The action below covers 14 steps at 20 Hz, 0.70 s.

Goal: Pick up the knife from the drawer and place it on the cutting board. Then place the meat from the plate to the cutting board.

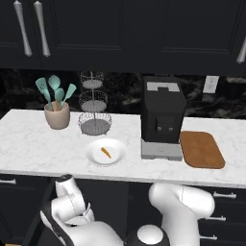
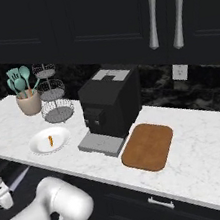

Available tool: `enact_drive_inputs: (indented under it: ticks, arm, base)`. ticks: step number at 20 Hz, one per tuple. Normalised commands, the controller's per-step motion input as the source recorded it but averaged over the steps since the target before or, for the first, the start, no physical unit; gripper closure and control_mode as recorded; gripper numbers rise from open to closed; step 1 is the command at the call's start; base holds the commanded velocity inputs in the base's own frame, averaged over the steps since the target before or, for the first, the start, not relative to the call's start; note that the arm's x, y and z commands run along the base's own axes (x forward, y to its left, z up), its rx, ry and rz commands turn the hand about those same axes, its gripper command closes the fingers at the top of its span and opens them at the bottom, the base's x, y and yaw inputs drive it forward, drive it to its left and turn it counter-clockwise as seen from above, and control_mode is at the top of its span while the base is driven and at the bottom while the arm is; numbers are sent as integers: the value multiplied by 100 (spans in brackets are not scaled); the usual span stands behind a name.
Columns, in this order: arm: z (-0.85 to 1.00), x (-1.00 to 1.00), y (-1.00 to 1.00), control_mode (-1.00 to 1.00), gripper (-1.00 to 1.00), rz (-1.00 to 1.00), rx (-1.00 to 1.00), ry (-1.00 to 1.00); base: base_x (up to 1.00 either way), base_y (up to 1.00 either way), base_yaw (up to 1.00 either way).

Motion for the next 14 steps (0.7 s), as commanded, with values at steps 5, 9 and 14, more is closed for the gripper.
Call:
enact_drive_inputs:
  ticks: [5,9,14]
  arm:
    - [96,-99,30,-100,100,0,0,24]
    - [100,-98,7,-100,100,0,0,0]
    - [100,-21,-27,-100,100,0,0,-33]
  base:
    - [0,0,0]
    - [0,0,0]
    - [0,0,0]
